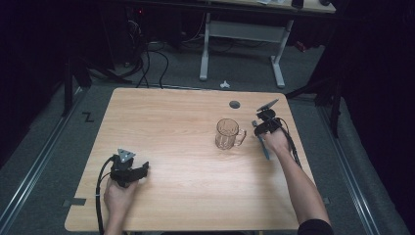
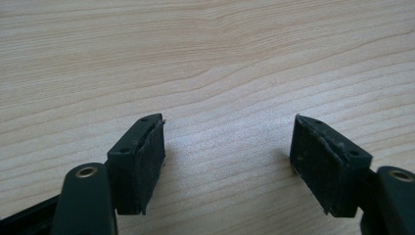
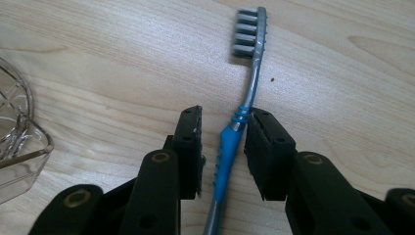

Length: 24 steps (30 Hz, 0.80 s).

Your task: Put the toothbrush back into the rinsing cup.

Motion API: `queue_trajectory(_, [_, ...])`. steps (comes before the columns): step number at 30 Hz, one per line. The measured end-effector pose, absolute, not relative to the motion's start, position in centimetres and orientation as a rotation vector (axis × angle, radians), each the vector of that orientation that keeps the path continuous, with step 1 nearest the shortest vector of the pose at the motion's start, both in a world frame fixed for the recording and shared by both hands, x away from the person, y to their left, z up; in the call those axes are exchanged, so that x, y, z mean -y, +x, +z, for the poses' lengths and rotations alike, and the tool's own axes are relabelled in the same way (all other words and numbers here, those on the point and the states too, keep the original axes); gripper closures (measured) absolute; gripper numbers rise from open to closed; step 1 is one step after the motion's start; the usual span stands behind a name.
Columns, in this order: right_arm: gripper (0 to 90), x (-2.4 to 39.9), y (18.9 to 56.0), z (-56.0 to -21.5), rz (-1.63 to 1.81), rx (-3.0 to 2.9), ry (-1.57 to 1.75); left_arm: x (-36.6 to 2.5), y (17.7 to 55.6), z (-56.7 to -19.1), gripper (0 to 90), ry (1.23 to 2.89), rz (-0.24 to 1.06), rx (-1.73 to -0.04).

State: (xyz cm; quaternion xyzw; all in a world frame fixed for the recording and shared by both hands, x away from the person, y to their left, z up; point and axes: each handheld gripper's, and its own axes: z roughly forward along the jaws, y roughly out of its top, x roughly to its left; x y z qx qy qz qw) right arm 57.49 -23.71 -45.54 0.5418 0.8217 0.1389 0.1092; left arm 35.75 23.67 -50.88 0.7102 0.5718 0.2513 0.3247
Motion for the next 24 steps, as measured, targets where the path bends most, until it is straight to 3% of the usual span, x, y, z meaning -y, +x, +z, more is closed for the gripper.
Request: queue_trajectory(24, [74.4, 23.81, 58.09, -46.31, 0.366, -2.423, 1.631, -23.64, 35.75, -50.88, 29.4, 1.865, 0.662, -1.499])
